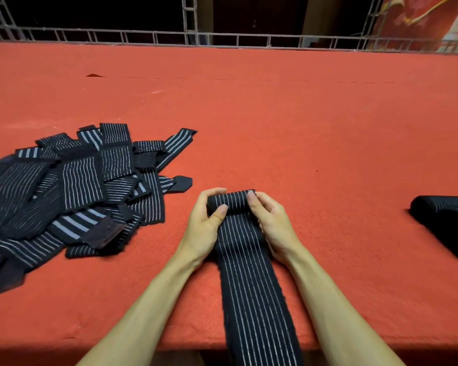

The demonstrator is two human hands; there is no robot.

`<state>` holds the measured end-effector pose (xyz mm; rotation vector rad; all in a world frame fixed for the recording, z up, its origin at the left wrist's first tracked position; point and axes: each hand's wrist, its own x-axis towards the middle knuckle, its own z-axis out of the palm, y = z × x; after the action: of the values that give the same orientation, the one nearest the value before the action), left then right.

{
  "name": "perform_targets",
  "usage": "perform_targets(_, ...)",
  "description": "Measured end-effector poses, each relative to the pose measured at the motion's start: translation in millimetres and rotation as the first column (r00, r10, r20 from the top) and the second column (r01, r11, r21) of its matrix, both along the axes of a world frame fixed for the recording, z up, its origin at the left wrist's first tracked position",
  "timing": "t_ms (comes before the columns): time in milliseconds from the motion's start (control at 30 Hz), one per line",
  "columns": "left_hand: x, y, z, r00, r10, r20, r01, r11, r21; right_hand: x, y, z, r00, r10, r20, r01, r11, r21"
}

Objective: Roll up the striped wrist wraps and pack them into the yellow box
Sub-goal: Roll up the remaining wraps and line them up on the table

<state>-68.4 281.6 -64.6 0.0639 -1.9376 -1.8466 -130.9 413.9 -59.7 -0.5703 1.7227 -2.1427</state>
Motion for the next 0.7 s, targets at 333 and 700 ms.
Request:
perform_targets(333,-2,-3,-7,0.996,-0.054,0.076,0.070,0.970,-0.233,-4,5,-1,0.997,0.017,0.070,-0.015,0.999,-0.034)
perform_targets(700,-5,4,-4,0.991,-0.084,0.100,0.092,0.992,-0.085,-6,13,2,0.991,0.123,0.047,-0.113,0.977,-0.183)
